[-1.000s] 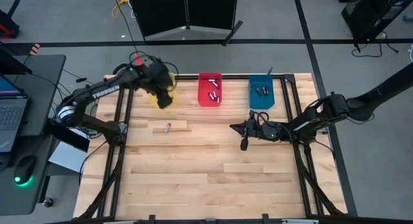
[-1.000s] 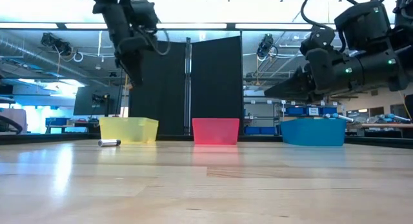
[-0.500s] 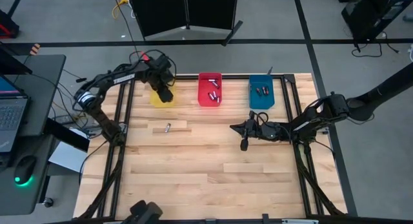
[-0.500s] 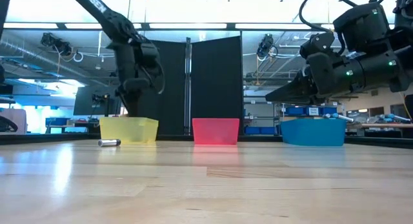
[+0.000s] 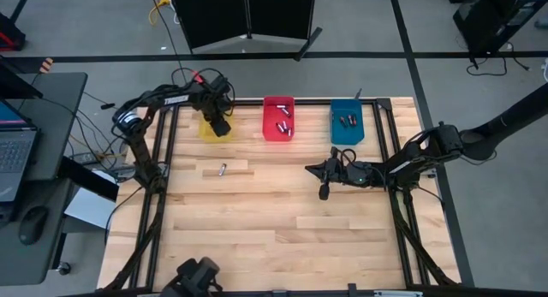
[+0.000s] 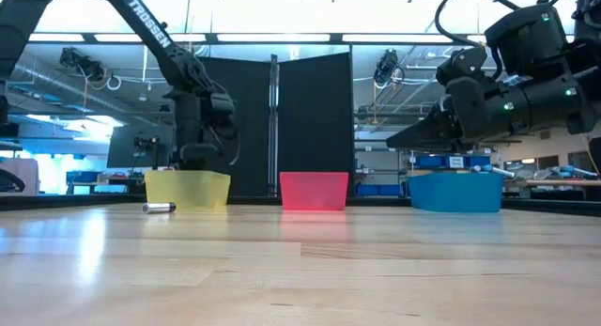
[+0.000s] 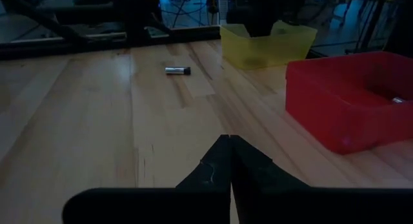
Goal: Sort batteries
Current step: Put the brown battery into the yellow bin
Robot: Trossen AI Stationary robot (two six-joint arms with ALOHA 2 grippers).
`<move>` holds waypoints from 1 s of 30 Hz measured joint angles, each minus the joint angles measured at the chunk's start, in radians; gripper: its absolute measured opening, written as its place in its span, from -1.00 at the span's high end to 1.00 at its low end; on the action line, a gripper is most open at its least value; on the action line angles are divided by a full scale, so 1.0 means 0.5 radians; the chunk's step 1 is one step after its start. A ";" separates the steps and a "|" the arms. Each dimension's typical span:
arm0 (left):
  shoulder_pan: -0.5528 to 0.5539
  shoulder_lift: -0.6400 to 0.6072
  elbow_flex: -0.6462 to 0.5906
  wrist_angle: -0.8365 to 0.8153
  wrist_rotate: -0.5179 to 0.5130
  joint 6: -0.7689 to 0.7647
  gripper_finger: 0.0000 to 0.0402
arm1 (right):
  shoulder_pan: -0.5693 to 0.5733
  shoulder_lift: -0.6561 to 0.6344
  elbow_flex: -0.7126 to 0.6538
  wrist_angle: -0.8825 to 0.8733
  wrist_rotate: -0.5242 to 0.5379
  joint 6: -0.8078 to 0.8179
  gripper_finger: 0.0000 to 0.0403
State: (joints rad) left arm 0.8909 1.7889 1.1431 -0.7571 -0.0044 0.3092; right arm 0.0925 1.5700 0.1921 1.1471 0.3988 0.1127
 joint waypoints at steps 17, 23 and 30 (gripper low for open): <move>0.011 0.083 0.000 0.034 -0.005 -0.002 0.74 | 0.000 0.000 0.000 -0.002 -0.001 -0.006 0.95; 0.011 0.086 0.000 0.070 -0.005 -0.004 0.74 | 0.000 -0.001 0.000 -0.002 -0.001 -0.006 0.95; 0.011 0.086 0.000 0.082 0.011 -0.002 0.74 | 0.000 -0.001 0.000 -0.002 -0.001 -0.006 0.95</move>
State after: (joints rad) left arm 0.8967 1.8317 1.1431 -0.7161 0.0009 0.3080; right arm 0.0925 1.5696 0.1921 1.1461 0.3985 0.1097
